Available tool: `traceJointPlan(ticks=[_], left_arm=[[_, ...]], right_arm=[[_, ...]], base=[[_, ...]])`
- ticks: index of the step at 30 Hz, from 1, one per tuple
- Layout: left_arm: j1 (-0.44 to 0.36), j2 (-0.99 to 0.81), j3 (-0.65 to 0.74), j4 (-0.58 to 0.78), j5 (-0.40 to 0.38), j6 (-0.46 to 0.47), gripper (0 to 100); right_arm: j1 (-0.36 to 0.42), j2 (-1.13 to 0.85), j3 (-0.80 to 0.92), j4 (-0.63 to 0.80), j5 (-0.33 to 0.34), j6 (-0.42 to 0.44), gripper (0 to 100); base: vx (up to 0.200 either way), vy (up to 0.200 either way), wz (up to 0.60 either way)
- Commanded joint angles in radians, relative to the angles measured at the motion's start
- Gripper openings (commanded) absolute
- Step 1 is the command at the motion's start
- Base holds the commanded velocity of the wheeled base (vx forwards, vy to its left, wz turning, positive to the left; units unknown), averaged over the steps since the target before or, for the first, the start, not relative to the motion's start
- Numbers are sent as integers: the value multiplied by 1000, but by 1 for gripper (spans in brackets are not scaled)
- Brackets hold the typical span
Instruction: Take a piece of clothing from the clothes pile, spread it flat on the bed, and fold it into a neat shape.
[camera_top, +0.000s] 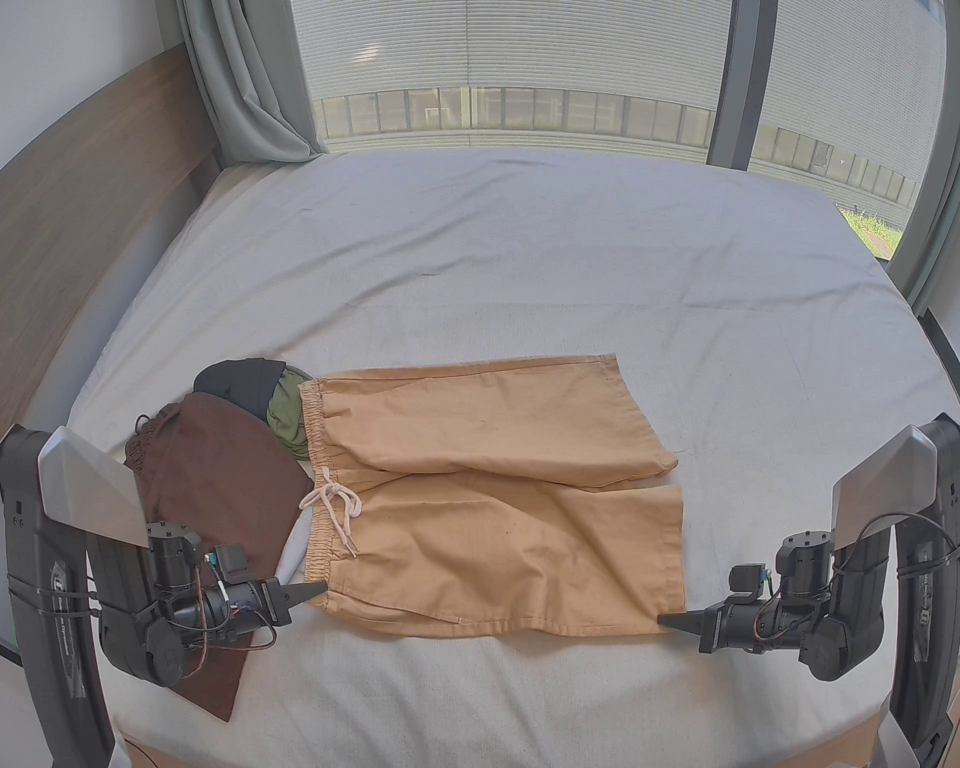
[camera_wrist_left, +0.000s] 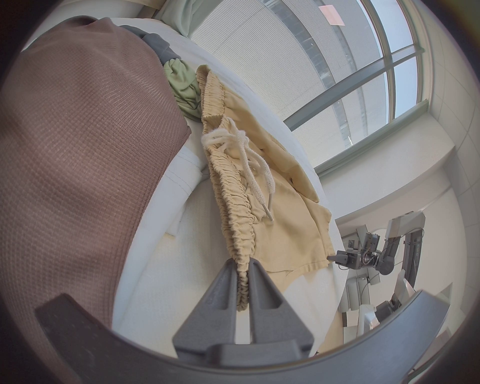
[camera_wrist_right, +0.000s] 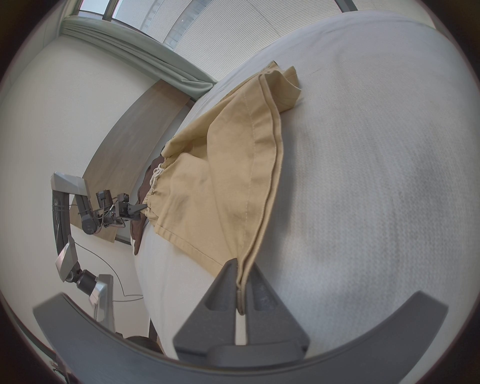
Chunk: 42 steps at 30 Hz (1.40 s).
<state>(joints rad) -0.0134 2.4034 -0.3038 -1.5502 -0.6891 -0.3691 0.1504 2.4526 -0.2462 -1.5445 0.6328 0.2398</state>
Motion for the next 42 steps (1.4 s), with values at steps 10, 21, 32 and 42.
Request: traceJointPlan(ticks=[10,21,32,42], left_arm=[[69,-13,83,1,-90,134,0],[76,-7,124,1,-122,180,0],[76,-6,163,1,-127,182,0],[89,16,152,1,-128,225,100]], right_arm=[[-15,-30,99,3,8,-63,0],[-20,-29,150,3,10,-91,0],[-20,-29,163,3,8,-96,0],[-31,-24,163,3,10,-112,0]], base=[[0,0,0],[0,0,0],[0,0,0],[0,0,0]])
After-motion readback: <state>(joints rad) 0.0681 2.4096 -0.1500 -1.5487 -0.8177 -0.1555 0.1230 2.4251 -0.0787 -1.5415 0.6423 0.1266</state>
